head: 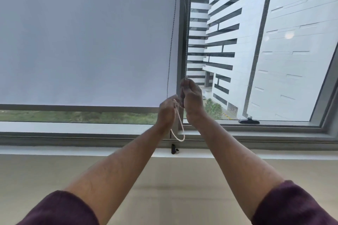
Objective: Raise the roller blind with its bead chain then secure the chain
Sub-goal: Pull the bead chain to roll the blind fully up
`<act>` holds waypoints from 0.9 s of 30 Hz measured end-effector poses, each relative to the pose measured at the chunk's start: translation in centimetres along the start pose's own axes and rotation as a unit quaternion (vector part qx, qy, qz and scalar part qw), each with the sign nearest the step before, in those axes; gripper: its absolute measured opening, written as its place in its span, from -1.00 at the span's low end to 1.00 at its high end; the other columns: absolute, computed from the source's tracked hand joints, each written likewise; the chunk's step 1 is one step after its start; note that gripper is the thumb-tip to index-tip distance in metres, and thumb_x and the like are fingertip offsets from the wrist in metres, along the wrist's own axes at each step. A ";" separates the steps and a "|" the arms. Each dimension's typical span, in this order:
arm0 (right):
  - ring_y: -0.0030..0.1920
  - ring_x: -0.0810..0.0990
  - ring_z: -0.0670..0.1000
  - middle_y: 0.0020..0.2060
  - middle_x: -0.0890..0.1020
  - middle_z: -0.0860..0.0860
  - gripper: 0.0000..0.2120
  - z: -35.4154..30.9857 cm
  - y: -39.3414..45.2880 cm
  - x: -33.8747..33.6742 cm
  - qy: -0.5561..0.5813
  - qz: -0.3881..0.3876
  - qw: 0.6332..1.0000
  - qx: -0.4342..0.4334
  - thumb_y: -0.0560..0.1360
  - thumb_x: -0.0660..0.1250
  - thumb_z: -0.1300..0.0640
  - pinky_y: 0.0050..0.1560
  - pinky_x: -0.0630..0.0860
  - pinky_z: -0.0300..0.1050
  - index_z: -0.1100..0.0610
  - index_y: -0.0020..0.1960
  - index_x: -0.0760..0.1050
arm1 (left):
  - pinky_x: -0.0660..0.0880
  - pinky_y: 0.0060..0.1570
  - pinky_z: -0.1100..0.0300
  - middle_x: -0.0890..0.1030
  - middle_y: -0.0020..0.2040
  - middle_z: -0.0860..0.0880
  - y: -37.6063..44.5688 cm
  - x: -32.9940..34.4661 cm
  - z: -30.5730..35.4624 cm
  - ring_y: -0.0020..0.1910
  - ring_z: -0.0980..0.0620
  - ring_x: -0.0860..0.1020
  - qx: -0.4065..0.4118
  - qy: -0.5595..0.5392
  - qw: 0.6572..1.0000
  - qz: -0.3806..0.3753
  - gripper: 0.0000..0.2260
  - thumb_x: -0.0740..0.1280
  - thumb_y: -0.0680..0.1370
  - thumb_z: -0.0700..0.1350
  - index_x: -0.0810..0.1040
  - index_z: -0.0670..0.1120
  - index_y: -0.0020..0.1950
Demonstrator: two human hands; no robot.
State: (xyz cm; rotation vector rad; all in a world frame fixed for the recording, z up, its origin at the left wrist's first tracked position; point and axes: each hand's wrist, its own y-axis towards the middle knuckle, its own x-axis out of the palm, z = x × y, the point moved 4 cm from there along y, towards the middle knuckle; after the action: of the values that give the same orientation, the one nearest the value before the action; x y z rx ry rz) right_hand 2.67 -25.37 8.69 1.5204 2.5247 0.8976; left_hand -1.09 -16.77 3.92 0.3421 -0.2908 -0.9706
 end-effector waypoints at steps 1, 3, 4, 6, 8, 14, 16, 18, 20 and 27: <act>-0.50 0.21 -0.10 -0.47 0.30 -0.05 -0.67 0.2 -0.2 0.0 -0.004 0.000 1.000 -0.002 0.72 0.11 0.21 -0.50 0.20 -0.24 0.03 -0.17 0.47 | 0.46 -0.05 0.15 0.63 -0.02 -0.08 0.5 -0.4 1.1 -0.08 0.02 0.51 0.000 -0.010 1.000 0.022 -0.66 0.11 0.57 -0.21 0.63 -0.22 0.17; -0.49 0.21 -0.09 -0.46 0.31 -0.04 -0.66 0.4 -0.6 -0.2 -0.021 0.001 1.000 -0.013 0.72 0.10 0.22 -0.51 0.18 -0.23 0.02 -0.19 0.44 | 0.49 0.00 0.20 0.65 0.09 -0.09 1.3 -1.1 3.3 -0.02 0.03 0.54 0.008 -0.032 0.998 0.055 -0.58 0.11 0.54 -0.32 0.59 -0.19 0.31; -0.47 0.21 -0.07 -0.46 0.31 -0.04 -0.66 0.6 -0.7 -0.3 -0.032 0.002 0.999 -0.015 0.72 0.10 0.21 -0.50 0.16 -0.21 0.02 -0.20 0.43 | 0.51 0.06 0.20 0.68 0.10 -0.11 1.6 -1.3 4.5 0.03 0.01 0.58 0.024 -0.033 0.998 0.055 -0.57 0.11 0.52 -0.35 0.62 -0.18 0.27; -0.44 0.21 -0.07 -0.44 0.31 -0.03 -0.66 1.2 -1.1 -0.4 -0.043 0.001 0.999 -0.008 0.72 0.10 0.19 -0.47 0.15 -0.18 0.02 -0.20 0.43 | 0.54 0.14 0.16 0.71 0.08 -0.14 2.0 -1.1 7.0 0.09 -0.05 0.63 0.056 -0.036 0.998 0.022 -0.64 0.13 0.51 -0.30 0.68 -0.12 0.11; -0.44 0.21 -0.09 -0.44 0.31 -0.04 -0.67 2.0 -1.6 -0.5 -0.048 0.002 0.999 0.004 0.73 0.11 0.17 -0.45 0.15 -0.19 0.03 -0.18 0.45 | 0.55 0.11 0.11 0.71 0.05 -0.14 2.3 -0.3 9.3 0.05 -0.05 0.65 0.059 -0.058 0.996 -0.028 -0.70 0.13 0.60 -0.22 0.67 -0.10 0.07; -0.45 0.18 -0.11 -0.42 0.28 0.01 -0.65 2.7 -3.3 -0.2 -0.043 -0.014 0.999 0.012 0.73 0.11 0.22 -0.51 0.14 -0.30 0.04 -0.20 0.44 | 0.38 -0.35 0.15 0.47 -0.33 -0.01 2.9 2.1 12.3 -0.42 0.07 0.40 0.006 -0.088 0.994 -0.070 -0.63 0.05 0.73 0.05 0.53 -0.11 -0.06; -0.45 0.18 -0.09 -0.41 0.27 0.04 -0.66 2.5 -3.5 0.1 -0.053 -0.029 0.998 0.016 0.72 0.10 0.24 -0.49 0.13 -0.27 0.06 -0.19 0.43 | 0.21 -0.46 0.16 0.31 -0.42 -0.03 2.5 2.2 11.9 -0.51 0.04 0.23 0.024 -0.078 0.996 -0.032 -0.60 0.07 0.73 0.06 0.39 -0.06 -0.25; -0.45 0.22 -0.08 -0.41 0.30 0.06 -0.66 2.2 -3.5 0.3 -0.061 -0.052 0.996 0.029 0.72 0.08 0.27 -0.47 0.16 -0.26 0.09 -0.21 0.40 | 0.16 -0.52 0.19 0.25 -0.46 -0.08 2.2 2.0 11.6 -0.55 0.01 0.17 0.062 -0.066 0.996 -0.002 -0.56 0.09 0.72 0.05 0.29 -0.04 -0.35; -0.44 0.31 -0.10 -0.39 0.40 0.06 -0.68 1.5 -3.0 0.3 -0.074 -0.093 0.992 0.047 0.69 0.08 0.32 -0.41 0.25 -0.25 0.13 -0.20 0.40 | 0.15 -0.55 0.22 0.24 -0.49 -0.10 2.0 1.6 11.2 -0.59 0.00 0.16 0.071 -0.068 0.995 0.011 -0.53 0.11 0.72 0.05 0.28 -0.03 -0.39; -0.09 0.62 0.02 -0.21 0.71 -0.02 -0.61 -3.8 1.0 -0.8 -0.065 -0.084 0.993 0.042 0.43 0.19 0.36 0.06 0.49 0.05 0.15 0.10 0.68 | 0.30 -0.49 0.23 0.34 -0.54 0.09 1.6 0.9 9.0 -0.59 0.16 0.30 0.073 -0.035 0.997 -0.008 -0.49 0.11 0.71 0.07 0.47 0.08 -0.44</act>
State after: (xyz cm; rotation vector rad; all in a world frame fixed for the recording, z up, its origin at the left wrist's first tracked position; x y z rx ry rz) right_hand 2.56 -27.39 12.13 1.3147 2.5787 0.6557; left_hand -2.94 -18.08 12.81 0.4447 -0.4243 -0.9811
